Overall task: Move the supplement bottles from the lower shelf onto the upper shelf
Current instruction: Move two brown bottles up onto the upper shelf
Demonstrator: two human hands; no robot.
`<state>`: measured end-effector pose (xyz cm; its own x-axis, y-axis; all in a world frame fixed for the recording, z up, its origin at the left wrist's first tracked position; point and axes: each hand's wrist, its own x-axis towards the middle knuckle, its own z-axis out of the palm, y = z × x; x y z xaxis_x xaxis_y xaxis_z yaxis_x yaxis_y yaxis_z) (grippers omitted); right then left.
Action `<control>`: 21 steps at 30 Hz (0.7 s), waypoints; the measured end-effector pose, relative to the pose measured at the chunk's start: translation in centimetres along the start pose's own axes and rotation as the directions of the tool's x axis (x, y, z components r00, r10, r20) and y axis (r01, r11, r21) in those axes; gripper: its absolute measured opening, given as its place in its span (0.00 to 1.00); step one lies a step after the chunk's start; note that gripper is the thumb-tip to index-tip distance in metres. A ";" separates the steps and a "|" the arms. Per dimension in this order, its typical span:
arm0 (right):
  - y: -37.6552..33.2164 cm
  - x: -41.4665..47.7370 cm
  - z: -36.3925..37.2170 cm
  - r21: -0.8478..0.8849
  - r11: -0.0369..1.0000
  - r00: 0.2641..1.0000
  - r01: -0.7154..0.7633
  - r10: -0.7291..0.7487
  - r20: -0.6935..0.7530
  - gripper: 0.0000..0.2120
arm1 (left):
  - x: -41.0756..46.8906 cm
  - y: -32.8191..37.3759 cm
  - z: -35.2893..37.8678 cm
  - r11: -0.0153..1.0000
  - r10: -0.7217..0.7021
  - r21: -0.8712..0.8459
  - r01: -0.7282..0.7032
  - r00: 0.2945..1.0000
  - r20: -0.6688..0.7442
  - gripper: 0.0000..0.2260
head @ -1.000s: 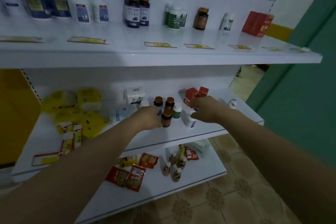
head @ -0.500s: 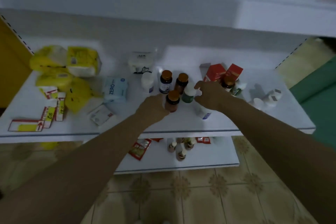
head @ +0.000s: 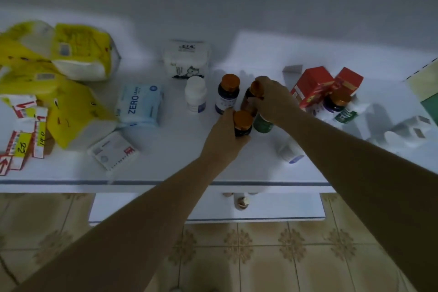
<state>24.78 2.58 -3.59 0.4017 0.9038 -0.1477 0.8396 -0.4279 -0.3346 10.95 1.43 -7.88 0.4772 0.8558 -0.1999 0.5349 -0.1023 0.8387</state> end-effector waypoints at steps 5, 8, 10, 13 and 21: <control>-0.3 0.0 1.3 0.129 0.992 0.989 0.012 0.007 -0.147 0.13 | 0.1 -1.0 0.2 0.991 0.021 -0.134 -0.025 0.999 -0.036 0.18; -0.8 -0.4 -0.3 0.251 0.967 0.983 -0.036 0.079 -0.164 0.19 | 0.0 -0.7 -0.5 0.978 -0.027 -0.208 0.019 0.999 -0.036 0.18; -1.0 -1.3 -2.3 0.296 0.954 0.978 -0.044 0.101 -0.181 0.24 | -0.4 -0.5 -1.3 0.959 -0.079 -0.280 0.051 0.993 -0.087 0.17; -1.1 -3.4 -5.5 0.332 0.942 0.983 -0.051 0.107 -0.152 0.25 | -2.0 0.8 -3.4 0.887 -0.128 -0.457 0.061 0.985 -0.117 0.14; -3.5 -12.4 -11.6 0.622 0.782 0.997 -0.048 0.073 -0.015 0.22 | -9.3 7.5 -10.3 0.566 -0.048 -0.817 0.107 0.994 0.097 0.17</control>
<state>21.14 -7.30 10.19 0.4669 0.8701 -0.1578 0.4096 -0.3710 -0.8334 3.33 -2.06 5.44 0.5159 0.8068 -0.2881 -0.2161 0.4479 0.8676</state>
